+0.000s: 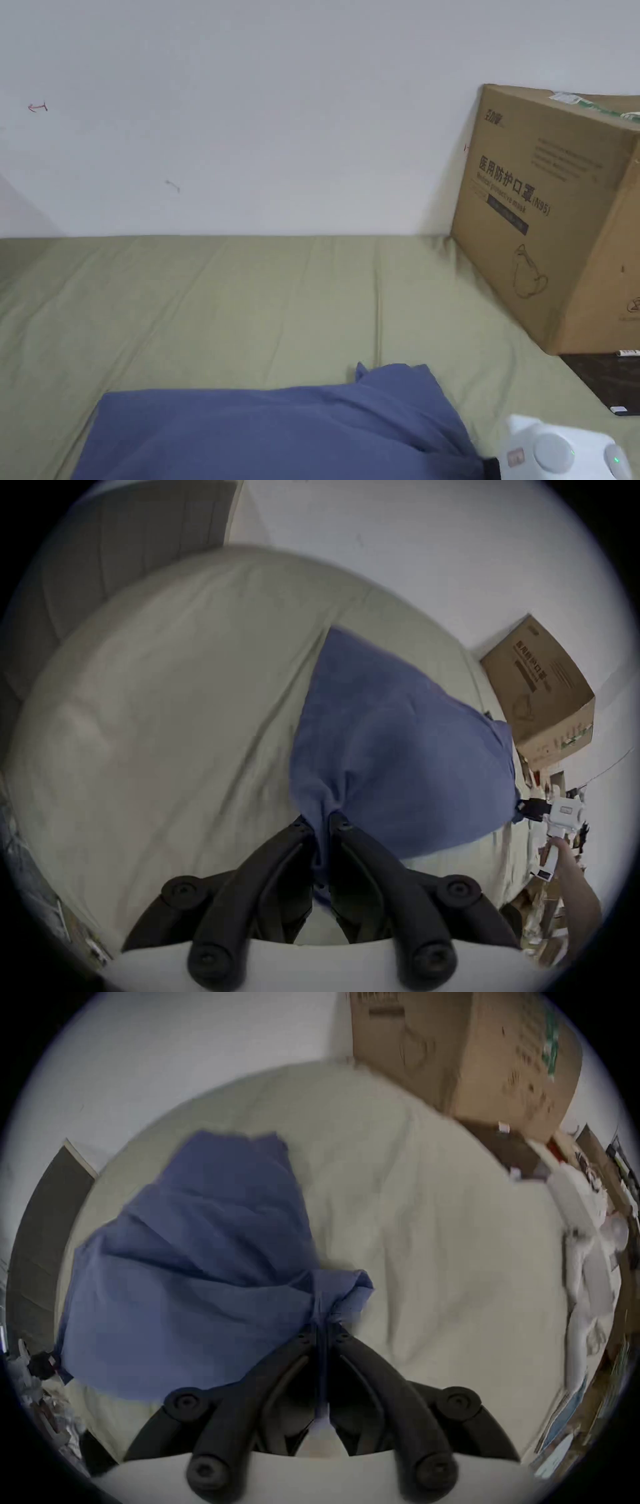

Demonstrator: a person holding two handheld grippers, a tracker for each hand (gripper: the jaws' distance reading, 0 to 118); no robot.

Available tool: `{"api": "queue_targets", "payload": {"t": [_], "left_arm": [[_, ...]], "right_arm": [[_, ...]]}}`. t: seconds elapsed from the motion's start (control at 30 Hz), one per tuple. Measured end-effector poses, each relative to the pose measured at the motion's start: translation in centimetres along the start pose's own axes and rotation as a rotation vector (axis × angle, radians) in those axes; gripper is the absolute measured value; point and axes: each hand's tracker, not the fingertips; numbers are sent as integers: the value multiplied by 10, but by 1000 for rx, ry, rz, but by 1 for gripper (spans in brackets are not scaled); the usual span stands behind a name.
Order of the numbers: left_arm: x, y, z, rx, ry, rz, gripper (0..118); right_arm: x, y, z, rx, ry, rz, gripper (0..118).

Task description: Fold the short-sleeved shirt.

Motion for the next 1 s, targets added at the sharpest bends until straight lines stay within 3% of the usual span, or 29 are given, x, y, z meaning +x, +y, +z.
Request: {"api": "queue_targets", "payload": {"t": [0.1, 0.3, 0.43, 0.5, 0.53, 0.57, 0.6, 0.63, 0.67, 0.7, 0.83, 1.0], "left_arm": [[3, -31, 22, -57, -27, -8, 6], [15, -65, 49, -166, -47, -47, 6], [9, -72, 46, -189, -55, -64, 6], [21, -82, 49, -188, -52, -87, 6], [23, -82, 50, -185, -51, -87, 7], [24, -80, 52, -181, -56, -86, 15], [17, -78, 55, -172, -55, -83, 33], [17, -77, 57, -162, -49, -83, 76], [18, -77, 59, -145, -42, -91, 106], [19, -76, 62, -122, -47, -104, 117], [26, -58, 84, 35, -100, -162, 114], [79, -35, 122, 303, -160, -275, 113]], "right_arm": [[21, -21, 21, 9, 24, 44, 3], [46, -63, 56, -83, -48, 196, 3], [56, -87, 62, -108, -50, 179, 4], [56, -95, 70, -70, -47, 118, 6], [55, -96, 72, -63, -62, 94, 21], [55, -98, 75, -60, -93, 77, 52], [56, -100, 77, -66, -124, 67, 89], [55, -103, 83, -69, -127, 56, 111], [56, -104, 93, -35, -101, 29, 111], [56, -103, 101, -17, -69, 7, 111], [42, -102, 144, 143, -34, -48, 111], [-12, -101, 206, 448, 67, 18, 110]]}}
